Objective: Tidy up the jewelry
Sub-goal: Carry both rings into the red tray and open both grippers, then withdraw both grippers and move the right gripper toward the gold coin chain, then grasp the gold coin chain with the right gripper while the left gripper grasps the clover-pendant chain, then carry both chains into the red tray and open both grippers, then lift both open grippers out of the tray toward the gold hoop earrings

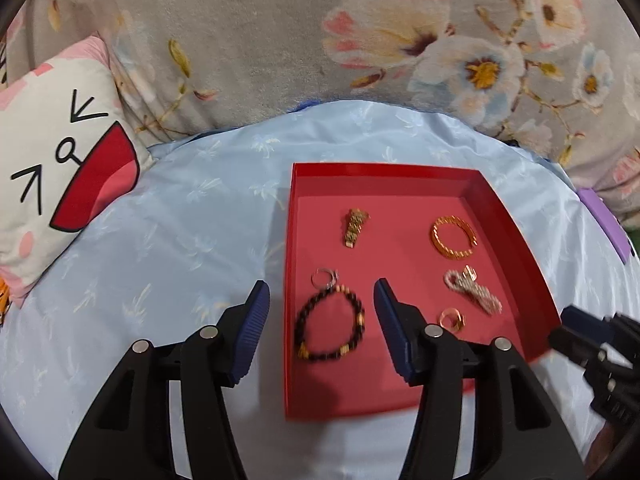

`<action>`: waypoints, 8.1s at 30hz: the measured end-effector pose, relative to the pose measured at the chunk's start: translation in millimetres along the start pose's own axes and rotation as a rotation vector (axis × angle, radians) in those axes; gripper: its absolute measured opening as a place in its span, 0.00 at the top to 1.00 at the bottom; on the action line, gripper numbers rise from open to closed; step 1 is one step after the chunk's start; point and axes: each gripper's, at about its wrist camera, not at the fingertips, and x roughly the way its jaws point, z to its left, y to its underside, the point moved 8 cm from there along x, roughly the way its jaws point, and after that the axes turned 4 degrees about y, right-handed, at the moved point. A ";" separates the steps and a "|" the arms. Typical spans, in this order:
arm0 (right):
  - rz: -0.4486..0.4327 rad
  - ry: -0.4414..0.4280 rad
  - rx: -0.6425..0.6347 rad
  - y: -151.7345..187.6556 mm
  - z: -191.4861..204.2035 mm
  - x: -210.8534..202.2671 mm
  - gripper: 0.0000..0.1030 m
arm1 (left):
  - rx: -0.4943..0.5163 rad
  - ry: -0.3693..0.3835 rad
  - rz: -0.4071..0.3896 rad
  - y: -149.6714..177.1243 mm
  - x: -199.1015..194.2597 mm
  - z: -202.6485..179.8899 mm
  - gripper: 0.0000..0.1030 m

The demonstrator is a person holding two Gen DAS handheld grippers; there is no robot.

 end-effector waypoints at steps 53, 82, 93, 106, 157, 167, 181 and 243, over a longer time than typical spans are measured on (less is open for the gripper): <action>0.122 -0.024 -0.130 128.7 45.8 -15.9 0.94 | -0.119 0.005 0.039 171.9 -72.7 -0.6 0.39; 0.048 -0.056 0.047 104.5 -1.2 -52.5 0.96 | 0.084 0.059 0.136 111.6 12.3 -94.2 0.53; 0.055 -0.054 0.057 105.6 -3.8 -50.8 0.96 | 0.098 0.065 0.120 110.4 10.4 -96.3 0.89; -0.011 -0.062 0.006 52.9 1.4 -75.3 0.96 | 0.071 0.186 0.033 51.8 -61.0 -85.3 0.89; -0.066 -0.083 0.022 -18.3 1.9 -46.3 0.96 | 0.130 0.143 0.126 87.8 2.8 -73.8 1.00; -0.091 -0.084 0.011 -34.2 4.2 -49.2 0.96 | 0.130 0.170 -0.054 10.0 -55.2 -73.7 1.00; -0.069 -0.112 0.012 -82.3 10.6 -21.5 0.96 | 0.123 0.140 -0.192 -104.8 -73.2 -71.7 1.00; 0.121 -0.103 0.028 118.2 33.4 -29.9 0.76 | -0.048 -0.062 0.102 192.4 -81.0 21.2 0.42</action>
